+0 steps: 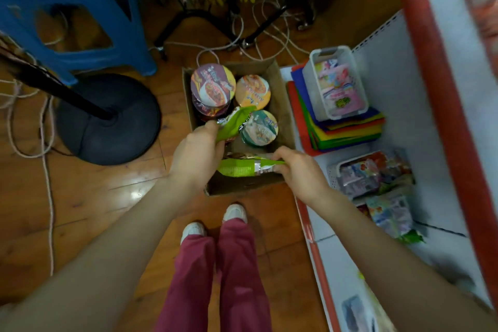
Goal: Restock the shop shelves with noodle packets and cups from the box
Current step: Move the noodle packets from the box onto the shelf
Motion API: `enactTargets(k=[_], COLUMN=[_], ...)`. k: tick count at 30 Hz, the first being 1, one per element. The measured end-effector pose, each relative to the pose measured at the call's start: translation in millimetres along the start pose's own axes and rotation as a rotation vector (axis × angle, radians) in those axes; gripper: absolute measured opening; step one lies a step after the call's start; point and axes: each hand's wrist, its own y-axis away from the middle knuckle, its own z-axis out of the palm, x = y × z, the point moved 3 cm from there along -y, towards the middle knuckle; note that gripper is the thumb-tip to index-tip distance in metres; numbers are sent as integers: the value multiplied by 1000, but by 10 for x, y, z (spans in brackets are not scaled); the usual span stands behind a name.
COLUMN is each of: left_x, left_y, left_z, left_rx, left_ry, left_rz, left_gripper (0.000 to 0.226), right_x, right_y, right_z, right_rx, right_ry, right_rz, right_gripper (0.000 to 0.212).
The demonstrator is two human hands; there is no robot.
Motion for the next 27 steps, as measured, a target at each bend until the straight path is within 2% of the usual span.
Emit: enactTargets(k=[6, 9, 13, 16, 22, 24, 27], left_x=[415, 588, 895, 1173, 1823, 2033, 2366], left_y=[514, 660, 807, 888, 1016, 1054, 1158], left_z=[-922, -1304, -1793, -2146, -2788, -2976, -3255], left_rx=[115, 162, 224, 279, 394, 419, 449], left_ry=[216, 244, 265, 292, 257, 235, 203], left_rz=[27, 32, 97, 137, 344, 402, 466], left_gripper=[14, 18, 15, 16, 14, 15, 16], right_x=[-372, -570, -866, -1054, -1369, -1435, -1510], right_y=[639, 892, 1204, 1433, 1878, 2026, 2285], right_z=[-811, -1236, -1850, -2306, -3048, -3249, -3553], right_rx=[124, 187, 320, 438, 646, 662, 755], right_ry=[-163, -223, -229, -213, -299, -324, -318], right_rz=[17, 37, -23, -66, -115, -119, -126], right_gripper=[13, 13, 7, 11, 15, 6, 19])
